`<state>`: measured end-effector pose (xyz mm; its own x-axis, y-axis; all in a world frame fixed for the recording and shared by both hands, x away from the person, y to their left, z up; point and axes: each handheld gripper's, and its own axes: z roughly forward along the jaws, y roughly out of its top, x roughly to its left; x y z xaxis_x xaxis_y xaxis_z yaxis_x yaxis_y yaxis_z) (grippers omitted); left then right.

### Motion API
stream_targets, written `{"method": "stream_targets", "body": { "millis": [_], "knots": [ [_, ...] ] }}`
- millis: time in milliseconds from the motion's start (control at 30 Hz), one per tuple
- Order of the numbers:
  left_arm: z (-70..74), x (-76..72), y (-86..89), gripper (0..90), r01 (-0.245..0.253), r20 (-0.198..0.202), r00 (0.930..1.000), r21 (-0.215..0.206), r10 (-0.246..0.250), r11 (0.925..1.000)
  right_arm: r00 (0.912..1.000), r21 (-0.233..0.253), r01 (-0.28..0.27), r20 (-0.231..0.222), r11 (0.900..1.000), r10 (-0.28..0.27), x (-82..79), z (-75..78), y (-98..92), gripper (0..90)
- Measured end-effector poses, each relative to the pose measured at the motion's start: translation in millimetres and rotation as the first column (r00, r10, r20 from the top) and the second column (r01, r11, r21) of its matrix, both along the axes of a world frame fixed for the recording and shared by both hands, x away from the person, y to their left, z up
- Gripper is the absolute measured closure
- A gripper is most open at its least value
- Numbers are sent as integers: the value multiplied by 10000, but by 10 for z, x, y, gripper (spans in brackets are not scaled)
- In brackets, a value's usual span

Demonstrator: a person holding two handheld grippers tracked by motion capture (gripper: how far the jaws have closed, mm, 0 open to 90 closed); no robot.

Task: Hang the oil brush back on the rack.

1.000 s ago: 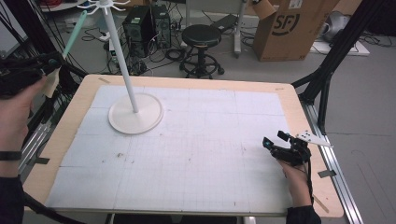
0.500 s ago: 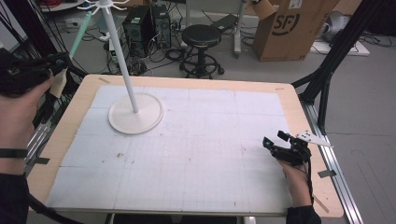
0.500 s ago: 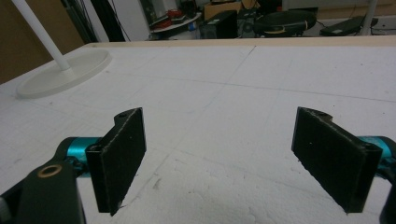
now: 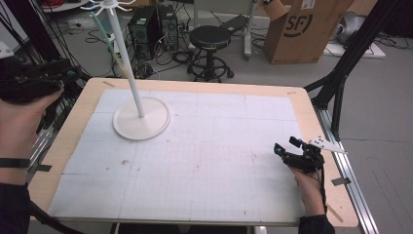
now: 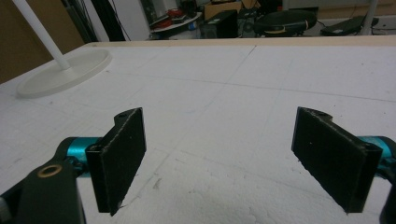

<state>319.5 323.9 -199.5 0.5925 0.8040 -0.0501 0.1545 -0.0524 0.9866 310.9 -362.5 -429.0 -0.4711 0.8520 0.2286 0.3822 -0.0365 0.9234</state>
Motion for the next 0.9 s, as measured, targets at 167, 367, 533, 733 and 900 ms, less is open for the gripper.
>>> {"method": "stream_targets", "body": {
  "millis": [167, 367, 533, 733, 900],
  "knots": [
    [-265, -58, 5, 362, 345, -160, 9993, 319, -340, 9989, 10000, -62, 4, -23, 10000, -4, 4, -6, 0, 169],
    [-758, -100, -3, 310, 925, -724, 9933, 336, -899, 9951, 10000, -73, 20, -60, 10000, -20, 0, -4, 7, 169],
    [-1185, -128, 1, 293, 1168, -1134, 9870, 170, -1142, 9930, 10000, -138, -12, -96, 9999, 10, 4, -12, 12, 169],
    [-1586, -149, -20, 286, 1229, -1495, 9815, 121, -1198, 9923, 9998, -238, -19, -192, 9997, 15, -3, -13, 24, 169],
    [-1790, -167, -72, 281, 1226, -1663, 9796, 502, -1127, 9912, 9998, -312, -14, -205, 9995, 7, 2, -24, 24, 169]
  ]
}}
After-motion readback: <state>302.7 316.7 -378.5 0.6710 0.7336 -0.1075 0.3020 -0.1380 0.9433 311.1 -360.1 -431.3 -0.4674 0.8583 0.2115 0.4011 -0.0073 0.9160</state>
